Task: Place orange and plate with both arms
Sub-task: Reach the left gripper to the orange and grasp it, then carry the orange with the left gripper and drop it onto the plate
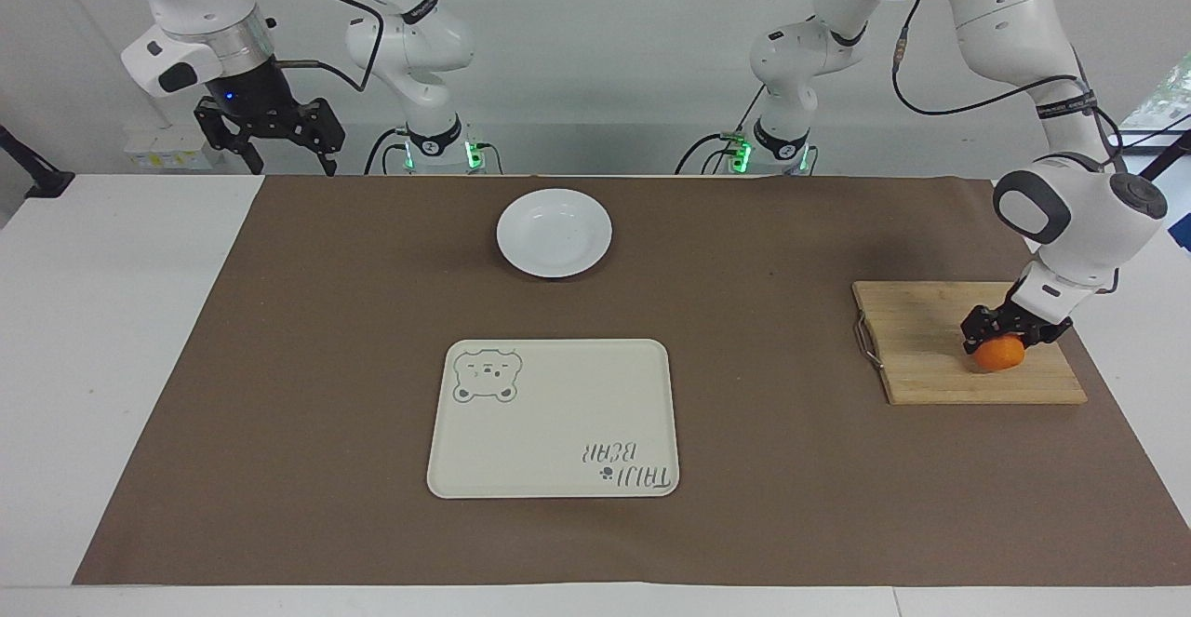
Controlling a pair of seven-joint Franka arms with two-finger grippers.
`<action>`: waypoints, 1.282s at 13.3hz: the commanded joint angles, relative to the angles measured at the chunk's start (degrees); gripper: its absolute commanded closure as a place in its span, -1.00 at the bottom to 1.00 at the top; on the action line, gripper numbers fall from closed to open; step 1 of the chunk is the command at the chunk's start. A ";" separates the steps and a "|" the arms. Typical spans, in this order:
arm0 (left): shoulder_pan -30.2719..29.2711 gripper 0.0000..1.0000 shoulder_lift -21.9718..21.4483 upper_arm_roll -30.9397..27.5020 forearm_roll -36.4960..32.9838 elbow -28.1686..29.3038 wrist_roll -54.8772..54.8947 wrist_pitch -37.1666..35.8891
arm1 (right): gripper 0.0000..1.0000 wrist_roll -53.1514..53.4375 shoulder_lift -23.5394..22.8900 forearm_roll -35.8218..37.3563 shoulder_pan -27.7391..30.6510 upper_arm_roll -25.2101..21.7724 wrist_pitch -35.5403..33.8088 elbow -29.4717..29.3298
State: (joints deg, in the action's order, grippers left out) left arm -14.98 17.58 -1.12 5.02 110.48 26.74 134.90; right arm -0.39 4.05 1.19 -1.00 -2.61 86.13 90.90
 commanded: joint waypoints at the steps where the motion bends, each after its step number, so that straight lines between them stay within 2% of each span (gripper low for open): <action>1: 3.89 1.00 -5.70 -0.37 0.78 0.87 -1.17 -4.36 | -1.00 -0.84 0.79 -0.83 0.38 0.32 0.80 0.95; 4: 10.83 1.00 -10.19 -0.29 0.78 0.87 -1.52 -12.36 | -1.00 -1.01 0.88 -0.83 0.38 0.49 0.80 1.04; 7: 21.36 1.00 -12.13 -0.29 0.78 1.92 -7.90 -15.19 | -1.00 -1.10 1.05 -0.92 0.64 0.67 0.36 1.30; 14: 49.23 1.00 -13.01 0.15 0.78 4.56 -39.54 -12.74 | -1.00 -1.28 0.96 -0.92 0.38 0.67 2.65 1.39; 17: 60.13 1.00 -11.79 0.24 0.78 8.33 -50.52 -4.86 | -1.00 -1.36 0.88 -0.92 0.56 0.67 2.73 1.30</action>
State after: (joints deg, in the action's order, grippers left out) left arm 39.29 6.54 0.51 5.61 114.43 -17.97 124.13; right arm -0.39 4.05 1.18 -1.11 -2.13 87.93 91.03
